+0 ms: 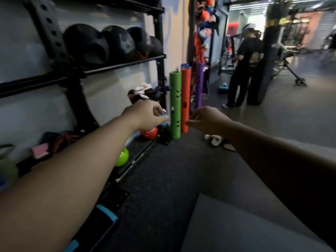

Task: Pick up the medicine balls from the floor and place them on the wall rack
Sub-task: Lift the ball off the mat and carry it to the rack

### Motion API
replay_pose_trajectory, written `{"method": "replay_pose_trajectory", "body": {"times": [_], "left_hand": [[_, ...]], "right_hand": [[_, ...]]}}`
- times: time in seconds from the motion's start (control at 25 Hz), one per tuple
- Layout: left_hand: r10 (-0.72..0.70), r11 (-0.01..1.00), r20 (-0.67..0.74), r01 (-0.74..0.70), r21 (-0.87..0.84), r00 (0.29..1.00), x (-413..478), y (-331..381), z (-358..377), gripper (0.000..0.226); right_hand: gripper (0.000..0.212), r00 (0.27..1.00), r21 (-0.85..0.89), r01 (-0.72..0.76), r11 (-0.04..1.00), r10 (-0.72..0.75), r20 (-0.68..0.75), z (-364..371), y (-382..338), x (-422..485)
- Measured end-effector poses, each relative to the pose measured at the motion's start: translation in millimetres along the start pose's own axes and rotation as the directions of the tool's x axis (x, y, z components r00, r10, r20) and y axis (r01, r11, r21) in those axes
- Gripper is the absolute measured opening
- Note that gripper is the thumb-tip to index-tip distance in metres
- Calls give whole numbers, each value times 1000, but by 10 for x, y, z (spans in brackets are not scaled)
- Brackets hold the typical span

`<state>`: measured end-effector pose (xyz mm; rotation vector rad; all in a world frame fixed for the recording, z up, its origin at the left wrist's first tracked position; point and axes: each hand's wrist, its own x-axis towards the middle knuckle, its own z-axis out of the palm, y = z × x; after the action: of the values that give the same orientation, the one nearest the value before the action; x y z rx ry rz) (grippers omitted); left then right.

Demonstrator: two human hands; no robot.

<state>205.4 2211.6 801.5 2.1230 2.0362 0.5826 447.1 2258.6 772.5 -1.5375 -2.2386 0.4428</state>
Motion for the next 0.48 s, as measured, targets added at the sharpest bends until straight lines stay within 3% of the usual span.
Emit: {"method": "replay_pose_trajectory", "body": {"times": [0.28, 0.48], "left_hand": [[64, 997, 204, -71, 27, 977, 237, 1010, 1192, 34], [177, 984, 361, -164, -66, 915, 458, 1593, 2092, 34]], "right_hand": [[24, 943, 95, -329, 940, 332, -18, -177, 1859, -833], [27, 873, 101, -486, 868, 488, 9, -107, 2812, -1521]]}}
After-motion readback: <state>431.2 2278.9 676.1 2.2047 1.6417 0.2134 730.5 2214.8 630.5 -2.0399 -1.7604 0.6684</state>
